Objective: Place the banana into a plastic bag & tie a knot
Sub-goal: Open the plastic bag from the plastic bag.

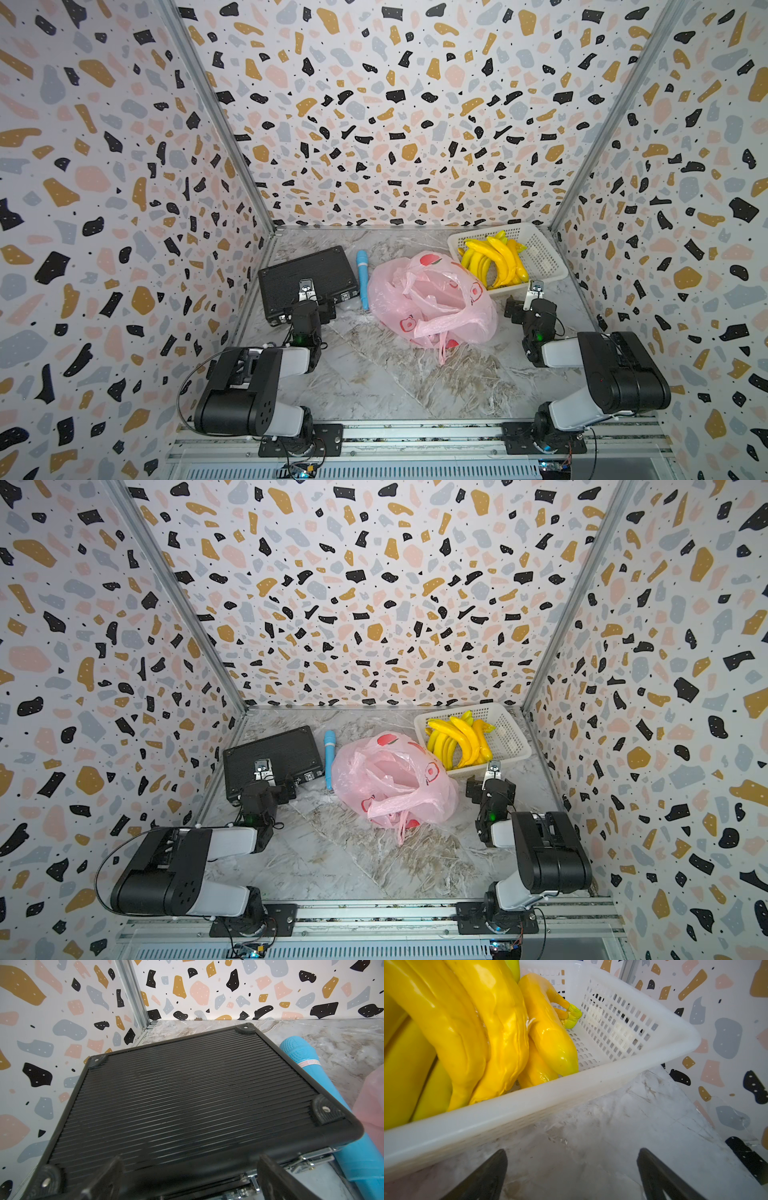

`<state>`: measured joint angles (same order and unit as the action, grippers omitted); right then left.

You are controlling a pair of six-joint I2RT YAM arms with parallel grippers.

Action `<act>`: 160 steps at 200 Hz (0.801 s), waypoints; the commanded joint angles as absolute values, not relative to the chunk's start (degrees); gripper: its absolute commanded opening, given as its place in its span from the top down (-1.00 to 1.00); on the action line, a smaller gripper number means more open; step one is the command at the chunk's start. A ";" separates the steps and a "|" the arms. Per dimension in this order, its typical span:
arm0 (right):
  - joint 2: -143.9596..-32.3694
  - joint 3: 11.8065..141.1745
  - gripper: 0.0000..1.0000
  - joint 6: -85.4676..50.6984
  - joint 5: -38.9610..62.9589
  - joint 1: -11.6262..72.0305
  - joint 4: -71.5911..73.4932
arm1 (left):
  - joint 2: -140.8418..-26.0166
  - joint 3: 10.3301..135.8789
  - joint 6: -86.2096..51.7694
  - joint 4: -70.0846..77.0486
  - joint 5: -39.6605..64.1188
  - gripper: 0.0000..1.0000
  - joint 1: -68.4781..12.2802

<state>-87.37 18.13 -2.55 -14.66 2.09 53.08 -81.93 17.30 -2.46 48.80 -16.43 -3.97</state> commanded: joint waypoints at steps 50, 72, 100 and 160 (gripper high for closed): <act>-76.30 17.72 -0.99 2.79 -22.75 8.58 48.03 | -62.45 18.07 -1.53 36.36 -23.75 -0.99 -8.36; -67.27 20.94 -0.99 -0.09 -24.60 11.25 36.56 | -50.20 22.37 -12.24 20.07 -25.25 -0.99 -8.52; -54.12 25.65 -0.99 -14.14 -21.21 11.25 16.73 | -37.88 26.57 -21.27 4.75 -20.92 -0.99 -8.73; -40.21 39.62 -0.99 -26.56 -9.18 11.25 -21.13 | -24.84 36.87 -32.85 -17.31 1.68 -0.99 -9.24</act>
<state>-42.13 34.46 -21.30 -15.90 11.16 -0.49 -25.91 33.30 -26.65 -7.07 -12.47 -9.06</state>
